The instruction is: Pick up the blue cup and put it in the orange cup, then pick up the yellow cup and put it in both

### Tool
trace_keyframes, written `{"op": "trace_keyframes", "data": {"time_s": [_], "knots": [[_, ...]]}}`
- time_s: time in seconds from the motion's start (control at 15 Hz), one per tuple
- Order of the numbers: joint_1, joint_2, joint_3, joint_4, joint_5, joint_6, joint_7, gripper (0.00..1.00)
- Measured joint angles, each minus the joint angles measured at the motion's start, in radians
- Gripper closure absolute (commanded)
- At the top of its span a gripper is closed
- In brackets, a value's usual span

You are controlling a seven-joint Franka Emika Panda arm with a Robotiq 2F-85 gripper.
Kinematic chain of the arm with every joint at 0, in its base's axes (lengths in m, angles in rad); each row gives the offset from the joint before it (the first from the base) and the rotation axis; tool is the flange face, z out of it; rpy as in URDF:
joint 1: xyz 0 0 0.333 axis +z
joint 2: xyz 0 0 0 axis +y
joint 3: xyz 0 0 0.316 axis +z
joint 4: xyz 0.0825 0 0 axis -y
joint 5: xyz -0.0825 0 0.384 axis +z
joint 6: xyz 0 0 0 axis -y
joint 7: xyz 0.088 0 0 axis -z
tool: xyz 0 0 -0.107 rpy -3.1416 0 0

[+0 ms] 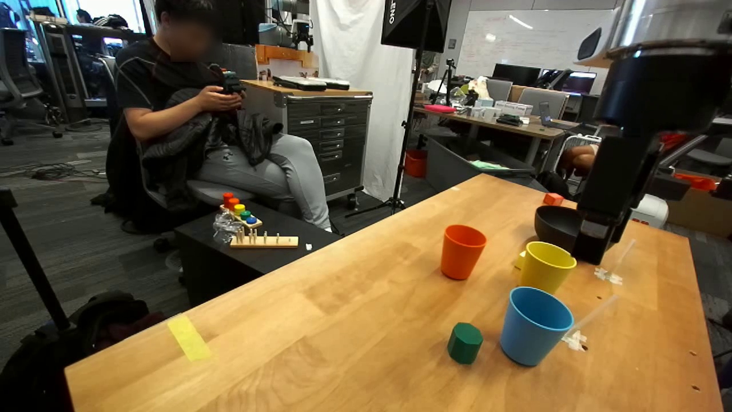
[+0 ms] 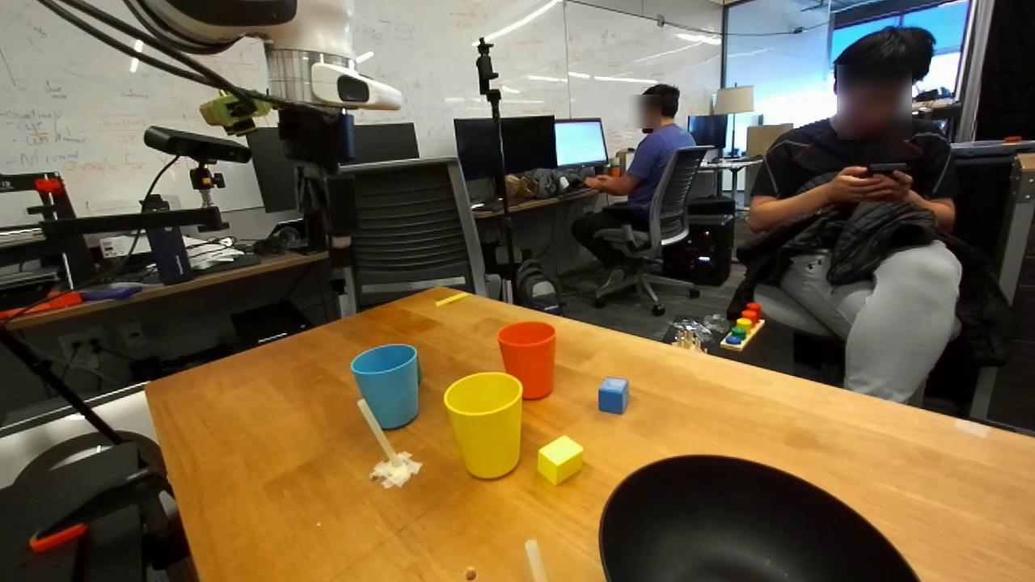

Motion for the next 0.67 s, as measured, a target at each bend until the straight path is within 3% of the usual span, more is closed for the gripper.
{"op": "trace_keyframes", "data": {"time_s": [0.67], "knots": [[-0.014,0.147,-0.001,-0.021,-0.002,0.183,0.0,0.0]]}}
